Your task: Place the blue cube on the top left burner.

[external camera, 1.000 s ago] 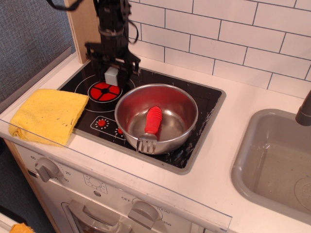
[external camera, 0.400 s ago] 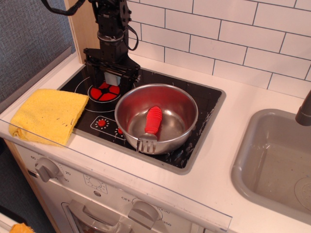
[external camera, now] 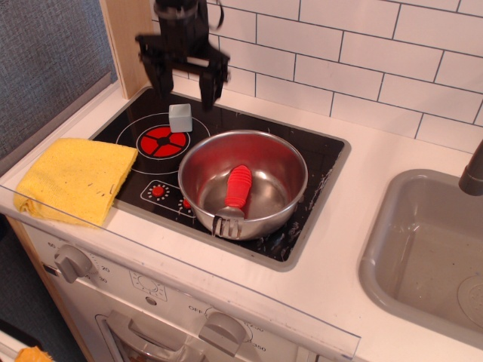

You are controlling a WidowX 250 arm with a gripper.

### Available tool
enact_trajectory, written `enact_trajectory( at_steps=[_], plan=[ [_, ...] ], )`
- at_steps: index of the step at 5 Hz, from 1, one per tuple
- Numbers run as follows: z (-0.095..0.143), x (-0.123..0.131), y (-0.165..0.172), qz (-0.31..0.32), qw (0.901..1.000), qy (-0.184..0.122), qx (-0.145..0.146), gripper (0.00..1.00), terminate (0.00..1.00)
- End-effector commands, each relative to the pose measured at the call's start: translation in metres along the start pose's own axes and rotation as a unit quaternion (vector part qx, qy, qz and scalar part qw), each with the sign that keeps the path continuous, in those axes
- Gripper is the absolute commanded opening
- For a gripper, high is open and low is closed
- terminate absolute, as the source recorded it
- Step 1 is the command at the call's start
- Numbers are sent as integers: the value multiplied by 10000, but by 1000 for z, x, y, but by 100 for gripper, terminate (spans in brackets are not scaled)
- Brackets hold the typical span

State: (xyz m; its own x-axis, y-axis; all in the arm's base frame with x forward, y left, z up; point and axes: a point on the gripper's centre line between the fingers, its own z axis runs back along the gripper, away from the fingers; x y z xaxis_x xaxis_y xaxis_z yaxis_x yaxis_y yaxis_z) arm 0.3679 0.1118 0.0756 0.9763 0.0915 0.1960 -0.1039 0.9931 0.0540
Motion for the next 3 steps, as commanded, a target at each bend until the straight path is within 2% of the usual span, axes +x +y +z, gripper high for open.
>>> enact_trajectory(
  at_steps=[1, 2, 3],
  plan=[
    [62, 1, 11, 115, 9973, -731, 43, 100, 0],
    [62, 1, 11, 115, 9973, -731, 43, 100, 0],
    [62, 1, 11, 115, 9973, -731, 43, 100, 100]
  ],
)
